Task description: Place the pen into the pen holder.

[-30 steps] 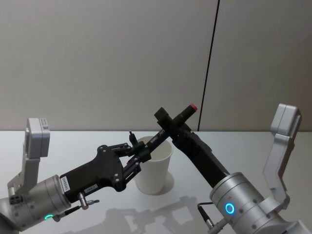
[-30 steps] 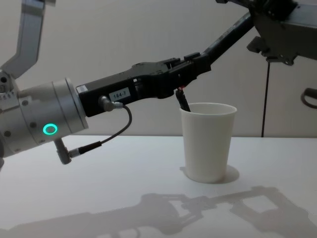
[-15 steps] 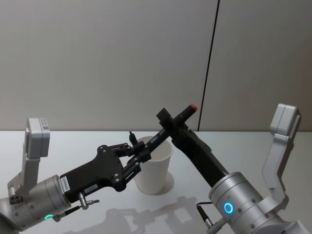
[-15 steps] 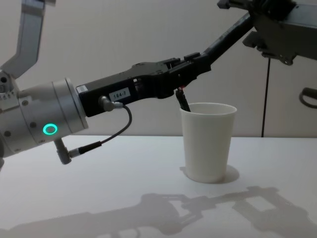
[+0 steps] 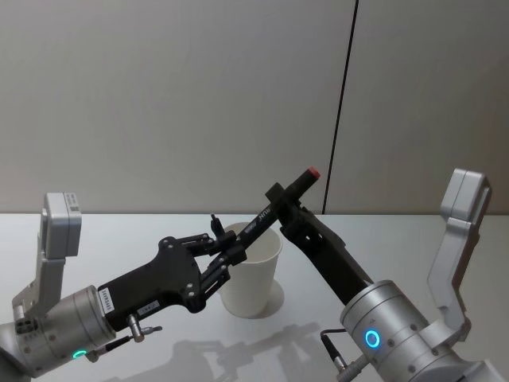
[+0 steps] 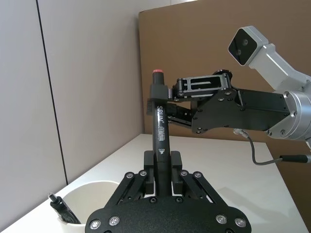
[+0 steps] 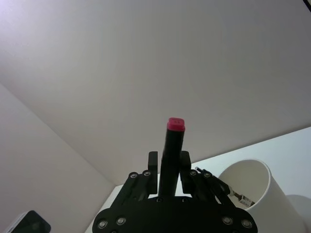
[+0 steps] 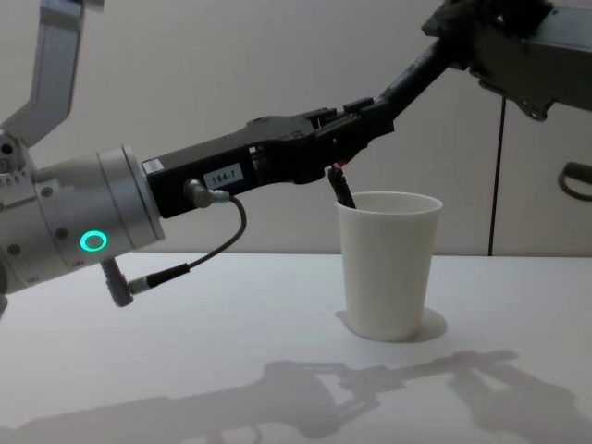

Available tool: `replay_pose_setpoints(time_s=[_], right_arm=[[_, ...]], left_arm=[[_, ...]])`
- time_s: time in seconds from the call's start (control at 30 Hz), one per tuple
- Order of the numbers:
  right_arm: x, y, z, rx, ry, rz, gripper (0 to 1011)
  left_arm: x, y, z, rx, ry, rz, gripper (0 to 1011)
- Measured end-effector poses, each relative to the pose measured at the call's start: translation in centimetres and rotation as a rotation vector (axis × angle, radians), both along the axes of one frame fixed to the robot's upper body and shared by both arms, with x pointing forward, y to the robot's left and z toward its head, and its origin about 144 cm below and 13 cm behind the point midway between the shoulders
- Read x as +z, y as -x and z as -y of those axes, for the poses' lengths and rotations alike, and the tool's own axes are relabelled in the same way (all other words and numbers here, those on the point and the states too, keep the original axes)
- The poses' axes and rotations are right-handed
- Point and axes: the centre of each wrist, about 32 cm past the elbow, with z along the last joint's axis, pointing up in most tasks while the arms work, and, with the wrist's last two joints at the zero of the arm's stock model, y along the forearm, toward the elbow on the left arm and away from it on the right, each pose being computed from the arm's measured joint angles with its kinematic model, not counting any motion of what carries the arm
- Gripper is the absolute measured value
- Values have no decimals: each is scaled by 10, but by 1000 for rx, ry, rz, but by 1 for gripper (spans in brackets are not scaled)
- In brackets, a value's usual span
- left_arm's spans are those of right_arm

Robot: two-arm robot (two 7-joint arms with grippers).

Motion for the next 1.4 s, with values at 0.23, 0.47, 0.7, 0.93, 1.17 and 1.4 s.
replay_pose_setpoints(time_s=[0.23, 0.47, 0.7, 0.93, 1.17, 1.4], right_arm=[[0, 0, 0, 0, -1, 1, 196], [0, 0, 0, 0, 0, -1, 196], [0, 0, 0, 0, 0, -1, 196], [0, 0, 0, 0, 0, 0, 196], [0, 0, 0, 1, 1, 1, 196], [1, -3, 0, 6, 31, 26, 196]], left_arm=[[0, 0, 0, 0, 0, 0, 202], [0, 0, 0, 0, 0, 0, 248], [0, 0, 0, 0, 0, 0, 428], [0, 0, 0, 0, 0, 0, 681], [0, 0, 0, 0, 0, 0, 899], [0, 0, 0, 0, 0, 0, 1002]])
